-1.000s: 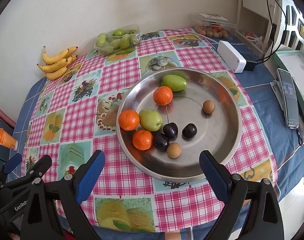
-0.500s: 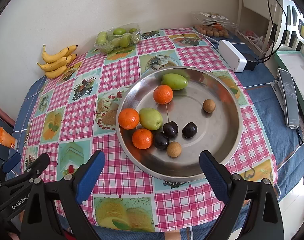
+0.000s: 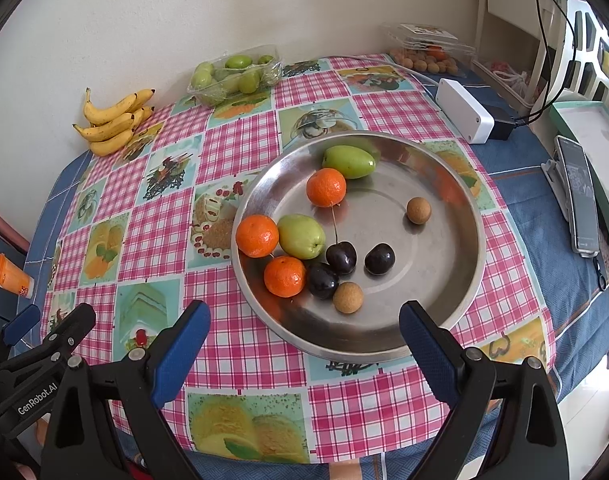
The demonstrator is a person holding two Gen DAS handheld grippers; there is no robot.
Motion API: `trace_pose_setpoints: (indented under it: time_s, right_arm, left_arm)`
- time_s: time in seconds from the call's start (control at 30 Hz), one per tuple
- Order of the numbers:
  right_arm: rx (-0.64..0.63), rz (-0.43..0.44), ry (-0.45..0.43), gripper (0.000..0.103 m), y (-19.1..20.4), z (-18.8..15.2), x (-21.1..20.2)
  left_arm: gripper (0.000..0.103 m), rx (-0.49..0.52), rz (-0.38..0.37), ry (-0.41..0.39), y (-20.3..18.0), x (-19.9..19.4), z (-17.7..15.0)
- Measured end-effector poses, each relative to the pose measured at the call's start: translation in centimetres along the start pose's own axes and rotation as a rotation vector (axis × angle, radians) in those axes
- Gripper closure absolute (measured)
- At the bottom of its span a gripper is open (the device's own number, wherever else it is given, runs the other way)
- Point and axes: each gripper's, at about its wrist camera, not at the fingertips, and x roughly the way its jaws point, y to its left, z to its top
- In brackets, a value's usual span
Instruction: Organize fruits
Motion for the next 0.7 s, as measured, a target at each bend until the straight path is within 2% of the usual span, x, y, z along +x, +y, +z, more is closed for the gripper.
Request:
trace_pose_setpoints:
  time_s: [0.37, 0.7]
  right_arm:
    - [0.001, -0.001, 0.000, 0.008, 0.05, -0.01, -0.01]
    - [0.001, 0.000, 0.002, 0.007, 0.02, 0.00, 0.02]
  left_arm:
    - [0.000, -0.004, 0.021, 0.004, 0.17, 0.05, -0.01]
    - [0.000, -0.009, 0.010, -0.009, 0.25, -0.16, -0.19]
